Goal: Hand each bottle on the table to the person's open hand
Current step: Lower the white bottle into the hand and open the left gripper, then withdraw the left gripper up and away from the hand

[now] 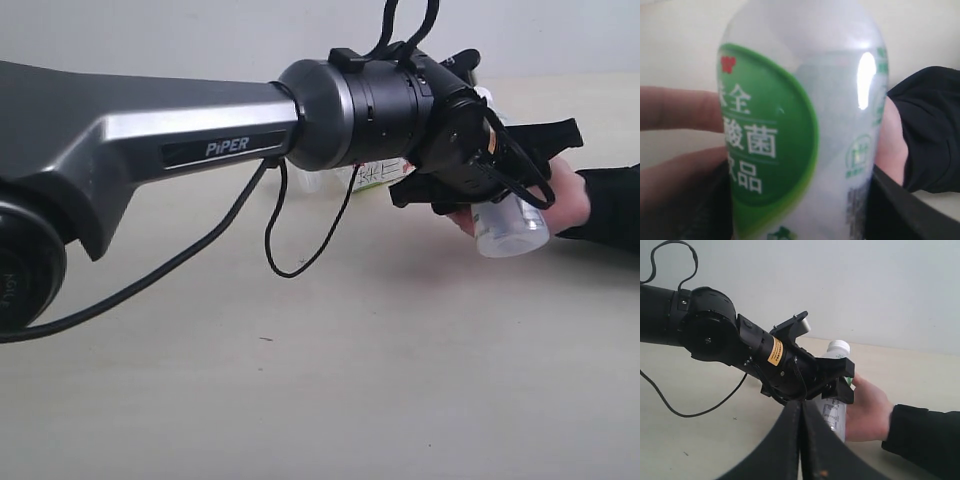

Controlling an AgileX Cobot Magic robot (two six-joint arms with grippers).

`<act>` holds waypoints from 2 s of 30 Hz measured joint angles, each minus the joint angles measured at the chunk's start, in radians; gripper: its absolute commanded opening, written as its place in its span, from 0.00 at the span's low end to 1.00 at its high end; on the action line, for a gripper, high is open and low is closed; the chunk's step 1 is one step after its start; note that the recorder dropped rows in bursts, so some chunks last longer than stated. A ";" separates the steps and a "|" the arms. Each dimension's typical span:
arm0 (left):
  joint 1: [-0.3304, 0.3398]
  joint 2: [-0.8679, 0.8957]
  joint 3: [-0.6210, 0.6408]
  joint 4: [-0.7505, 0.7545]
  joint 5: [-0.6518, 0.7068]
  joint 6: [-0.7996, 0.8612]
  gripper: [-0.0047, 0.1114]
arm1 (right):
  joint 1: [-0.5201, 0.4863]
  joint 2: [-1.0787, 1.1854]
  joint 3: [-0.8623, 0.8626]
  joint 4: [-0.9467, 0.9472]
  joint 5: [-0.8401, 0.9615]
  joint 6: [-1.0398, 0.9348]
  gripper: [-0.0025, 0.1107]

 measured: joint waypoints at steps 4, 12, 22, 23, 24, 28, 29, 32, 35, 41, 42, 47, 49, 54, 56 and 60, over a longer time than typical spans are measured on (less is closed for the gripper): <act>0.000 0.004 0.000 -0.009 0.002 0.002 0.04 | 0.000 0.000 0.000 0.000 0.000 0.000 0.02; 0.000 0.004 -0.002 -0.015 0.007 0.032 0.53 | 0.000 0.000 0.000 0.000 0.000 0.000 0.02; 0.000 0.004 -0.002 -0.015 0.007 0.075 0.61 | 0.000 0.000 0.000 0.000 0.000 0.000 0.02; 0.000 0.004 -0.002 -0.015 0.007 0.075 0.61 | 0.000 0.000 0.000 0.000 0.000 0.000 0.02; 0.000 0.004 -0.002 -0.015 0.007 0.075 0.61 | 0.000 0.000 0.000 0.000 0.000 0.000 0.02; 0.000 0.004 -0.002 -0.015 0.007 0.077 0.61 | 0.000 0.000 0.000 0.000 0.000 0.000 0.02; 0.000 0.004 -0.002 -0.015 0.007 0.077 0.61 | 0.000 0.000 0.000 0.000 0.000 0.000 0.02; 0.000 -0.003 -0.002 -0.015 0.011 0.083 0.61 | 0.000 0.000 0.000 0.000 0.000 0.000 0.02; 0.000 -0.020 -0.002 -0.015 0.018 0.100 0.61 | 0.000 0.000 0.000 0.000 0.000 0.000 0.02; 0.000 -0.050 -0.004 -0.015 0.043 0.125 0.61 | 0.000 0.000 0.000 0.000 0.000 0.000 0.02; 0.000 -0.050 -0.004 -0.015 0.051 0.127 0.61 | 0.000 0.000 0.000 0.000 0.000 0.000 0.02; 0.000 -0.051 -0.004 -0.015 0.070 0.132 0.61 | 0.000 0.000 0.000 0.000 0.000 0.000 0.02; 0.000 -0.052 -0.004 -0.015 0.070 0.143 0.61 | 0.000 0.000 0.000 0.000 0.000 0.000 0.02; 0.000 -0.056 -0.004 -0.015 0.070 0.188 0.61 | 0.000 0.000 0.000 0.000 0.000 0.000 0.02; 0.000 -0.072 -0.004 -0.015 0.070 0.202 0.58 | 0.000 0.000 0.000 0.000 0.000 0.000 0.02; 0.000 -0.142 -0.004 -0.015 0.070 0.267 0.31 | 0.000 0.000 0.000 0.000 0.000 0.000 0.02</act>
